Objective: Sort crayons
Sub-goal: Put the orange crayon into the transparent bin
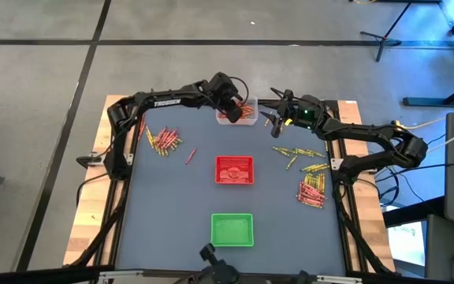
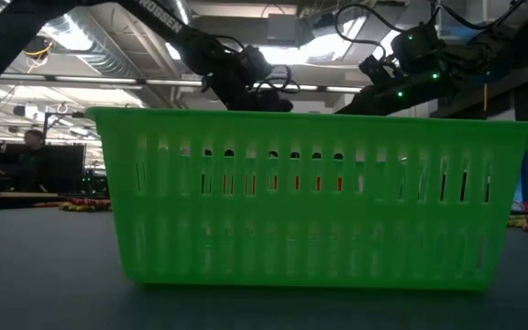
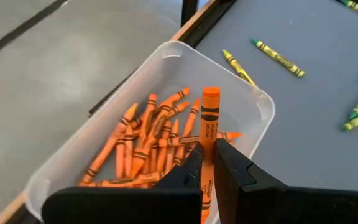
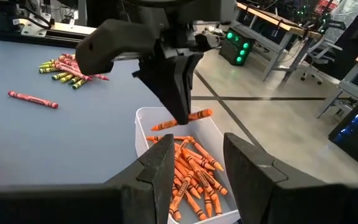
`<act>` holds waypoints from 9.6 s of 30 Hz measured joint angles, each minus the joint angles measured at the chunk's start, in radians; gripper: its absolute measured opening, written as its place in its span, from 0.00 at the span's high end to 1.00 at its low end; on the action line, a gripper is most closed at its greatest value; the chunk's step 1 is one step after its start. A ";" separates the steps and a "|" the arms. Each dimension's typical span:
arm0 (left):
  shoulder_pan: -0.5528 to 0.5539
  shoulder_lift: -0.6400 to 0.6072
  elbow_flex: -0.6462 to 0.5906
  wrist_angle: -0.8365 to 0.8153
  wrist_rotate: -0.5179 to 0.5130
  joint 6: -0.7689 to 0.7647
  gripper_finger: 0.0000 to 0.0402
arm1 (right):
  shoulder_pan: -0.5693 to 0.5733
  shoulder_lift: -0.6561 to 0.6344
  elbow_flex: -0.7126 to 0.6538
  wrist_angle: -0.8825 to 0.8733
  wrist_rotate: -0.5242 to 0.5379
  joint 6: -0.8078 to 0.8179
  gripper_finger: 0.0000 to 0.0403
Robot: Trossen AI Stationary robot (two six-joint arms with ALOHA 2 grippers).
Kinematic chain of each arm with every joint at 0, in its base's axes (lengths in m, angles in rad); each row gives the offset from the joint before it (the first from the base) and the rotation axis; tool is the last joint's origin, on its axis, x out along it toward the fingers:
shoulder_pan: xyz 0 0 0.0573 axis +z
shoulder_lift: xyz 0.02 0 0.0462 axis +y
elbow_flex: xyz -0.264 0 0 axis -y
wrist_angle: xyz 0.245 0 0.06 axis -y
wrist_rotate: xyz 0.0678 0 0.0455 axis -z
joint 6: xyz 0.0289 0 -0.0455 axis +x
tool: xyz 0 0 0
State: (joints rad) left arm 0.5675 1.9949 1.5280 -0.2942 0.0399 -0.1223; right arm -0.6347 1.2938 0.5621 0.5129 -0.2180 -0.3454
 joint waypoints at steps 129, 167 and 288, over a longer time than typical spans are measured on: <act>0.177 -0.627 -0.781 -0.207 -0.205 0.055 0.71 | 0.001 0.000 0.000 0.181 -0.002 0.105 0.66; 0.370 -0.060 -0.471 -0.815 -0.629 -0.079 0.71 | 0.001 0.000 0.000 0.239 -0.035 0.115 0.66; 0.294 -0.419 -0.678 -0.706 -0.530 -0.364 1.00 | 0.001 0.000 0.000 0.185 -0.064 0.132 0.66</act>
State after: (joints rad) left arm 0.8611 1.5759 0.8501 -0.9998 -0.4897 -0.4860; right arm -0.6339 1.2934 0.5617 0.6976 -0.2817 -0.2138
